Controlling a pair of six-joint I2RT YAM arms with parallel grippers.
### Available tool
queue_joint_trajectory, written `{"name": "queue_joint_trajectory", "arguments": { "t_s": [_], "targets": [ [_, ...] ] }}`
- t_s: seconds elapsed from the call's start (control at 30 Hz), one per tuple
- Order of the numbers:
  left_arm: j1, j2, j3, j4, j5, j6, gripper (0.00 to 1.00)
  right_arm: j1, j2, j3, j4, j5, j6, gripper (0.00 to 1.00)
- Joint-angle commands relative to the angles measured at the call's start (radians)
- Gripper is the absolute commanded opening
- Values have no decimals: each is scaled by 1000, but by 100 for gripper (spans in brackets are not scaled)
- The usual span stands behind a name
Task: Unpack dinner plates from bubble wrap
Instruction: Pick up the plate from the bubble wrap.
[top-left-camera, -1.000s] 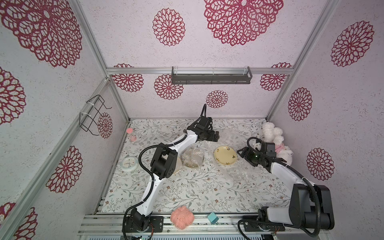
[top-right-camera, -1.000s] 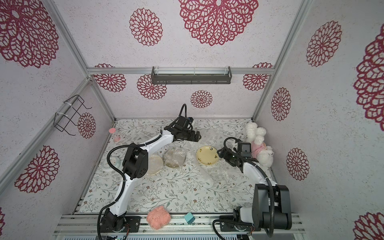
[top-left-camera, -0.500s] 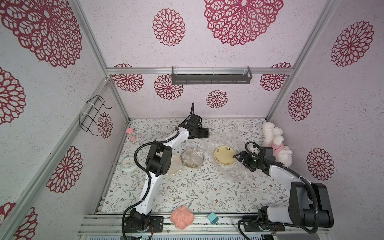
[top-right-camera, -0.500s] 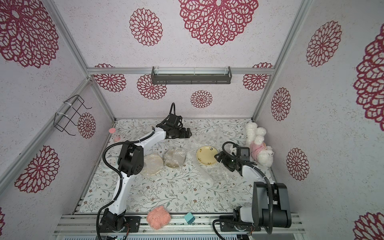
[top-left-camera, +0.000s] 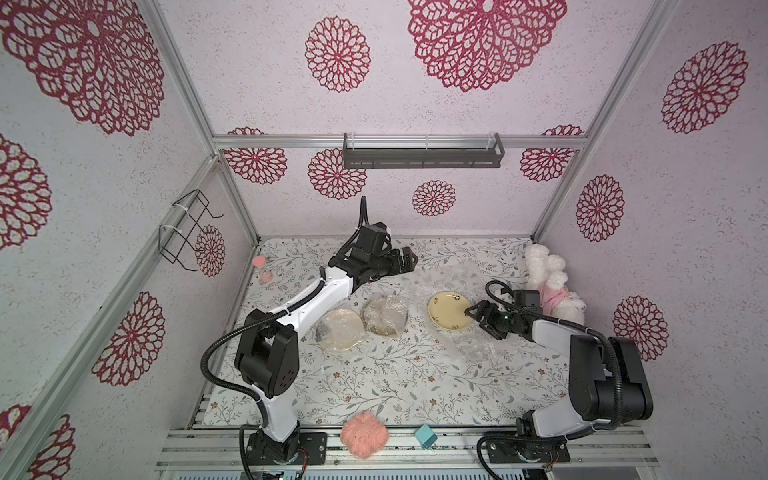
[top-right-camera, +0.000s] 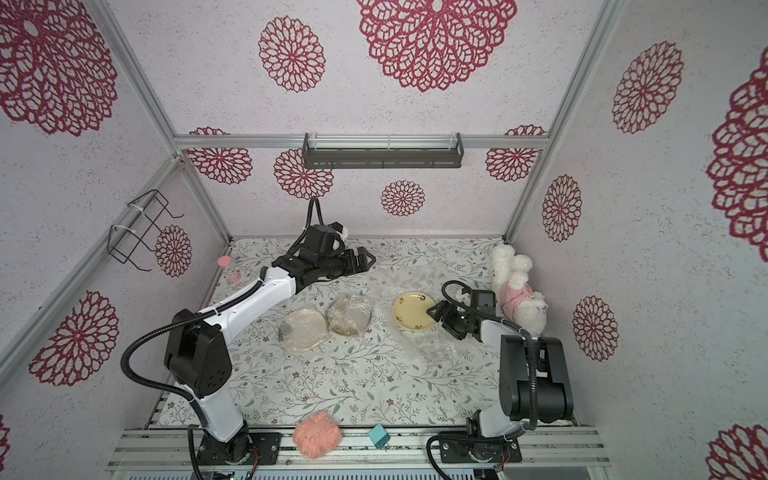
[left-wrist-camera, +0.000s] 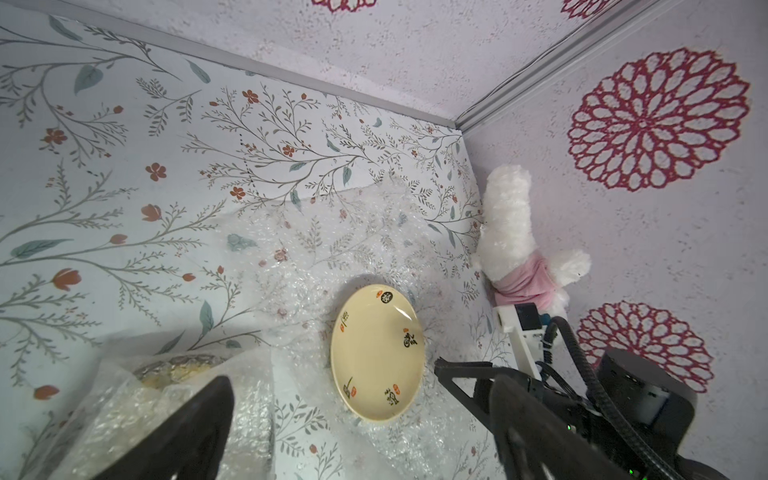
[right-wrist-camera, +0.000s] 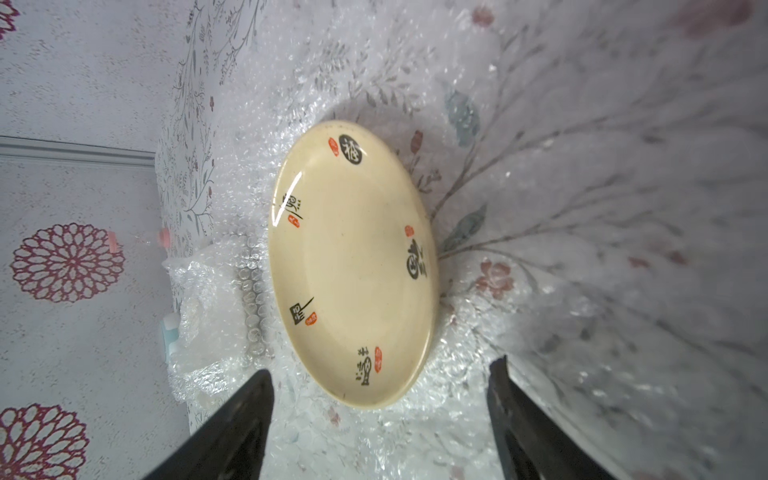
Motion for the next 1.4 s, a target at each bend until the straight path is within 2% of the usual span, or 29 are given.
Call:
{"name": "queue_joint_trajectory", "arguments": {
  "t_s": [0.0, 0.1, 0.2, 0.33, 0.43, 0.83, 1.17, 1.37],
  "targets": [
    [-49, -40, -68, 53, -26, -72, 98, -5, 16, 23, 27, -24, -27, 80],
    [-87, -70, -123, 91, -35, -113, 98, -6, 37, 27, 41, -24, -28, 77],
    [-131, -85, -160, 140, -60, -103, 98, -5, 57, 23, 78, -37, -21, 74],
    [-161, -67, -160, 143, -73, -110, 98, -5, 83, 9, 131, -55, -6, 59],
    [-166, -54, -161, 146, -74, -124, 98, -5, 102, -4, 171, -58, 12, 53],
    [-178, -34, -160, 169, -70, -111, 98, -4, 172, -37, 303, -68, 72, 44],
    [-192, -40, -170, 152, -127, -99, 97, -2, 191, -73, 386, -51, 120, 35],
    [-196, -39, -167, 152, -127, -98, 97, 7, 186, -95, 432, -20, 153, 24]
  ]
}}
